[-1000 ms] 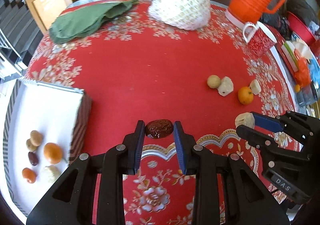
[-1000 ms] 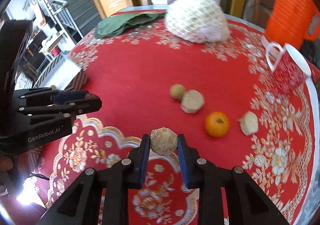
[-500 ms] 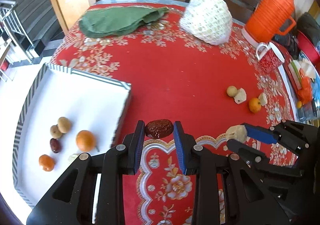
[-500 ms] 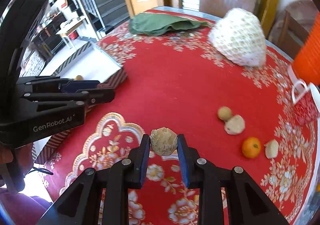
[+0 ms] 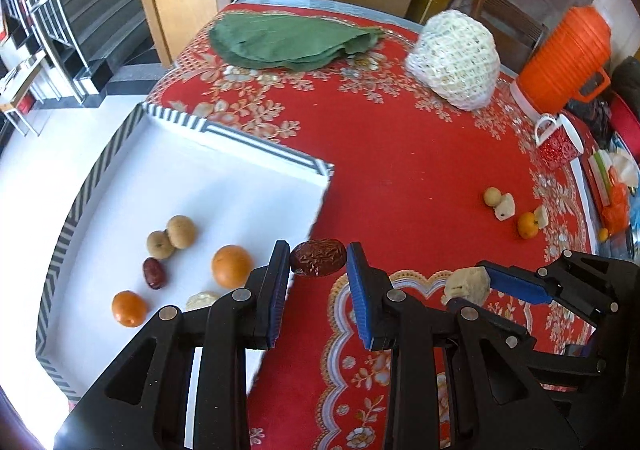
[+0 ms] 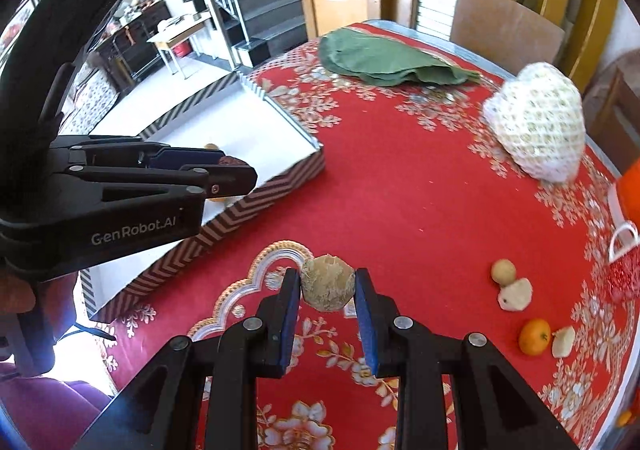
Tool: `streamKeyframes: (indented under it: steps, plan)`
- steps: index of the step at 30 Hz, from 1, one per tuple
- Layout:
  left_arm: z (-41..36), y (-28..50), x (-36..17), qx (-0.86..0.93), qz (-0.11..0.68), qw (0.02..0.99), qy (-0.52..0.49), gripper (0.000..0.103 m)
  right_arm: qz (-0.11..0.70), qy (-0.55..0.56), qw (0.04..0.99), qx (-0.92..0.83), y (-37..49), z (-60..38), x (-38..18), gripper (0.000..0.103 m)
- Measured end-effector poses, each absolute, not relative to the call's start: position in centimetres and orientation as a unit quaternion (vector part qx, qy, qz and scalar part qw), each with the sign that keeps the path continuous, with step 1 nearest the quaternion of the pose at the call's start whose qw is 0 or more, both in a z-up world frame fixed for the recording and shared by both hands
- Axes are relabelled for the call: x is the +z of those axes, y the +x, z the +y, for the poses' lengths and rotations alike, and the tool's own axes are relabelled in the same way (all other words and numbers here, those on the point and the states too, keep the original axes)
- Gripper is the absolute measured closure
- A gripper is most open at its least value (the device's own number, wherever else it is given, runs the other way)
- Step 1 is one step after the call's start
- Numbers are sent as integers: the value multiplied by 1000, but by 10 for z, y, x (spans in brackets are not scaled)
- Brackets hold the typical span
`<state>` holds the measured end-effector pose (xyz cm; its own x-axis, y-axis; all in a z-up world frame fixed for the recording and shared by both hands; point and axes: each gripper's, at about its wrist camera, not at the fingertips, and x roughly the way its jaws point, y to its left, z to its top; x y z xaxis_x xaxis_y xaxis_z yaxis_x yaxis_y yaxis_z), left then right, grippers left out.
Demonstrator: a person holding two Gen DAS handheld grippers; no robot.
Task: Organize fruits
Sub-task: 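Carry the red date and beige cake over the white tray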
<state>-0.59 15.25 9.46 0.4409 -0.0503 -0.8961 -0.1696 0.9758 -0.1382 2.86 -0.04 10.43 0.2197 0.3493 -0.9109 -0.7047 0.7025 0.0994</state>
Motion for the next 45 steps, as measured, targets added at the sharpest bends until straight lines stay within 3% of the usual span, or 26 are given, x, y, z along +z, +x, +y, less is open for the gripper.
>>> streamKeyframes:
  steps: [25, 45]
  plan:
    - [267, -62, 80, 138, 536, 815, -174, 75, 509, -211, 701, 453, 6, 105, 104, 77]
    - [308, -87, 48, 194, 556, 781, -208, 75, 542, -248, 607, 526, -23, 184, 41, 77]
